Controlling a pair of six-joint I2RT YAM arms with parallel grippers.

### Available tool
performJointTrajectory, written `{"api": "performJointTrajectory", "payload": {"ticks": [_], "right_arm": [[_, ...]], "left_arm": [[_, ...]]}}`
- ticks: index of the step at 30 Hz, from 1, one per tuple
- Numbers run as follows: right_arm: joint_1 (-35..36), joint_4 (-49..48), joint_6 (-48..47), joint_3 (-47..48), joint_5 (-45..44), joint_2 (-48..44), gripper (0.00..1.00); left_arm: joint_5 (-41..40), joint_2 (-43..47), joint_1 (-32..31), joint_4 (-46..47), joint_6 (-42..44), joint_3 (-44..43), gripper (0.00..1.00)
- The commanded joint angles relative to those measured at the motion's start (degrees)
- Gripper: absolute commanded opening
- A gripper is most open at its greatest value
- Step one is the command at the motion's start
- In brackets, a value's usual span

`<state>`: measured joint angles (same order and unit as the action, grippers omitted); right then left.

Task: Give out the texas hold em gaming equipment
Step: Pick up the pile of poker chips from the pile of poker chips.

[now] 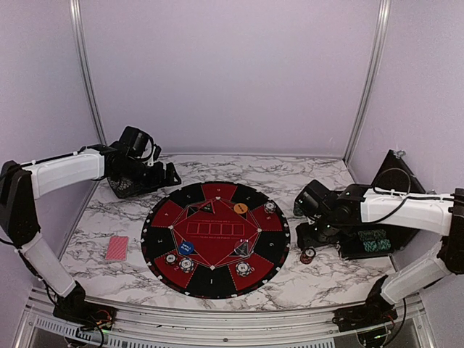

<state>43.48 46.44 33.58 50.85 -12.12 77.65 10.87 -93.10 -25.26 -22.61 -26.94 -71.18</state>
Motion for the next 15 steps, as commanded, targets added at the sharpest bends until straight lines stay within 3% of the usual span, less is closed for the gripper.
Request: {"api": "performJointTrajectory", "payload": {"ticks": [1,15], "right_arm": [[-1.5,-0.9,1.3,-1.4,0.4,-0.6,0.63],[-2.6,-4.0,1.7,-4.1,1.5,3.2,0.66]], "left_arm": [[0.1,-1.0,-0.2,-1.6,1.0,-1.3,0.99],[-0.2,-0.9,-0.2,-1.6,1.4,-0.9,0.99]]}}
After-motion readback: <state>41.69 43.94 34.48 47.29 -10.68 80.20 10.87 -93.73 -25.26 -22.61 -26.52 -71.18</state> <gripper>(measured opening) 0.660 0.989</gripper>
